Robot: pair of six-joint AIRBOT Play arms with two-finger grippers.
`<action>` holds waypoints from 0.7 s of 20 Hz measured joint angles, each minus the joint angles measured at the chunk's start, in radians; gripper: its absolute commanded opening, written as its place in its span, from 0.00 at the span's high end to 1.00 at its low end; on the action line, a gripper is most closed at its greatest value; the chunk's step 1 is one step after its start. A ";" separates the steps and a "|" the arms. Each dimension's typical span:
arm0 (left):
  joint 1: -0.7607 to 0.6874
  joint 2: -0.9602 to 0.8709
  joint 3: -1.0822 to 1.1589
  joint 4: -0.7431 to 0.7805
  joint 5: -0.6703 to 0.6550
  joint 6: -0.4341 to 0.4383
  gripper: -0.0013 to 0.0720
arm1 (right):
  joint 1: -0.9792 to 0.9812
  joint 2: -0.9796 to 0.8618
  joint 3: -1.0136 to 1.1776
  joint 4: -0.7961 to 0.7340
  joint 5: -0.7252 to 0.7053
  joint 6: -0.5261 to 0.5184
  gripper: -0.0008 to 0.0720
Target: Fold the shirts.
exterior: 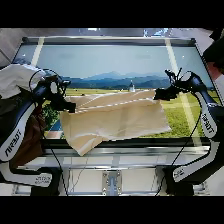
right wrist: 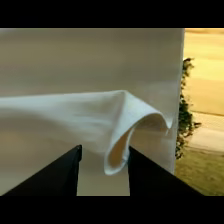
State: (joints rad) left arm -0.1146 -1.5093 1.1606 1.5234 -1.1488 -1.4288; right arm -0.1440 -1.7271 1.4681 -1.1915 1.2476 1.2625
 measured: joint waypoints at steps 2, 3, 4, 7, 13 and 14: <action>0.001 0.051 -0.002 -0.024 0.000 0.000 0.04 | -0.008 0.033 0.068 -0.037 0.125 0.006 0.52; 0.002 0.093 -0.003 -0.035 -0.001 0.000 0.04 | -0.016 0.057 0.102 -0.064 0.195 0.007 0.52; 0.003 0.147 -0.003 -0.045 -0.001 0.000 0.04 | -0.028 0.089 0.136 -0.107 0.257 0.011 0.52; 0.029 0.371 -0.044 -0.056 0.000 -0.004 0.04 | -0.082 0.196 0.194 -0.216 0.373 0.032 0.52; 0.109 0.871 -0.491 -0.107 -0.025 -0.266 0.05 | -0.169 0.331 0.225 -0.265 0.447 0.092 0.52; 0.115 0.940 -0.581 -0.150 -0.029 -0.306 0.05 | -0.173 0.340 0.227 -0.253 0.446 0.097 0.52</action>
State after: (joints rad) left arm 0.0006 -0.5694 0.5793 1.3739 -1.1774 -1.7351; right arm -0.3168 -1.3876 1.6947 -1.4448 1.6932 1.3590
